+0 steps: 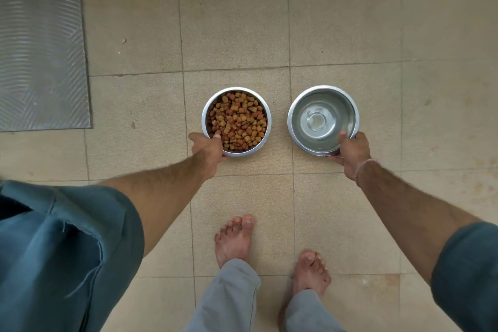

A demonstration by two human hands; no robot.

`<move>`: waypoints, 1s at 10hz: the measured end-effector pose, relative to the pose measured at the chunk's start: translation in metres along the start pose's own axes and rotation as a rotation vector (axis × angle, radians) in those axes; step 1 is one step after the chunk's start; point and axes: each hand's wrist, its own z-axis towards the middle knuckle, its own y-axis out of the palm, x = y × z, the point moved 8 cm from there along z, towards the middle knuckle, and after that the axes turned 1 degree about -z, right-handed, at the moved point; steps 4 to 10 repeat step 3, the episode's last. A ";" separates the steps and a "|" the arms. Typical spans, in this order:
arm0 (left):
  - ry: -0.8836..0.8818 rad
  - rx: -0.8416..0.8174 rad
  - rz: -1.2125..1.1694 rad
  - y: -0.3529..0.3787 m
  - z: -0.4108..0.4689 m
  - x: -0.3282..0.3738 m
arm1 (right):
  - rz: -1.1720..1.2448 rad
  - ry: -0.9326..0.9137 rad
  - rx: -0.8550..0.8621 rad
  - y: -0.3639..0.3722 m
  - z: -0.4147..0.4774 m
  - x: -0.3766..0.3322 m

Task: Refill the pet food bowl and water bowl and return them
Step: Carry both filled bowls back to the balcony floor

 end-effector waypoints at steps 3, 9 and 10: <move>0.153 -0.099 0.026 0.014 -0.040 -0.027 | -0.243 0.039 -0.001 -0.022 -0.034 -0.032; 0.153 -0.099 0.026 0.014 -0.040 -0.027 | -0.243 0.039 -0.001 -0.022 -0.034 -0.032; 0.153 -0.099 0.026 0.014 -0.040 -0.027 | -0.243 0.039 -0.001 -0.022 -0.034 -0.032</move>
